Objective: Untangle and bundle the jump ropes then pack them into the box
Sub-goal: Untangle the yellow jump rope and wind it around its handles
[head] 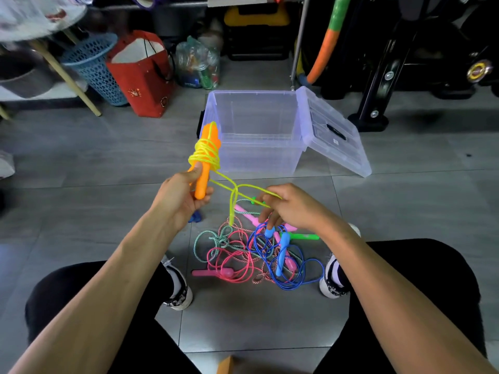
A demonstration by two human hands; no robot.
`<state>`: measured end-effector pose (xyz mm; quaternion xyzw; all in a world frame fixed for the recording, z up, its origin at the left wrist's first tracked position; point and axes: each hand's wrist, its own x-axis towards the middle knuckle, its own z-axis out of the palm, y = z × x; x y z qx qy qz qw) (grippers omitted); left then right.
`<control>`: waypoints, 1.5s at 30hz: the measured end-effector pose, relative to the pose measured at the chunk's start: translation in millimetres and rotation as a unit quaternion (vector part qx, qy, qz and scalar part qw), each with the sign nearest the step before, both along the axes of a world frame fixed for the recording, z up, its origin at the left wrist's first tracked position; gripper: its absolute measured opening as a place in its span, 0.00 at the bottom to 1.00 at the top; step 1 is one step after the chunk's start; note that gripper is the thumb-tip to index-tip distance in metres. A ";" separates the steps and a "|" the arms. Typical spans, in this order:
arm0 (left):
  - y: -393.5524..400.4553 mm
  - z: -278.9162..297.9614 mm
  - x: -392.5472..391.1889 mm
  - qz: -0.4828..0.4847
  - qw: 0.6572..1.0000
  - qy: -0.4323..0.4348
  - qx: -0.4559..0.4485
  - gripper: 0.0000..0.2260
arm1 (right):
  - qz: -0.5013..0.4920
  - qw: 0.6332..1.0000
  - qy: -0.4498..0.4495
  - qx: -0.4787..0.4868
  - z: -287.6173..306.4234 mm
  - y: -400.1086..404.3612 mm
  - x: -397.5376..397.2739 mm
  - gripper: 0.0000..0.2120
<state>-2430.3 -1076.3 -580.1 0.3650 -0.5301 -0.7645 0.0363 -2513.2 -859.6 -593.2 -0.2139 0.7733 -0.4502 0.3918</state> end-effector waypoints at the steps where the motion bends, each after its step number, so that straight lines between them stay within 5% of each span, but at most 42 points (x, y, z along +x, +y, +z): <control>1: 0.7 -3.3 -1.9 0.020 1.000 -0.015 0.001 0.16 | -0.005 1.000 0.001 -0.012 -0.5 1.0 0.8 0.12; 6: -9.1 -20.6 -9.3 0.117 0.990 -0.076 -0.019 0.14 | -0.102 0.980 0.091 -0.142 -2.4 11.4 -3.4 0.16; 11: -14.8 -30.6 -12.5 0.139 0.986 -0.096 0.002 0.09 | -0.193 0.915 -0.159 -0.315 18.1 24.7 -9.8 0.14; 15: -10.0 -33.3 -15.7 0.136 0.987 -0.087 -0.012 0.09 | -0.129 0.987 -0.076 -0.067 8.7 26.0 -3.0 0.10; 21: 5.7 -29.5 -11.7 0.083 0.975 -0.115 -0.170 0.09 | -0.339 0.932 -0.114 0.063 -25.9 35.5 -15.6 0.06; 25: 25.0 -18.8 -6.8 -0.038 0.961 -0.077 -0.261 0.09 | -0.230 0.939 -0.028 0.254 -37.4 41.5 -8.2 0.09; 30: 38.8 5.2 -1.0 -0.138 0.938 -0.013 -0.318 0.07 | -0.111 0.924 0.122 0.344 -37.6 45.1 -8.0 0.11; 35: 48.8 10.9 3.3 -0.137 0.963 -0.002 -0.232 0.08 | -0.118 0.955 0.200 0.184 -41.5 29.2 -11.9 0.22; 45: 44.2 16.6 6.1 -0.129 0.991 0.026 -0.004 0.08 | -0.012 0.986 0.161 -0.040 -31.3 -5.2 12.8 0.35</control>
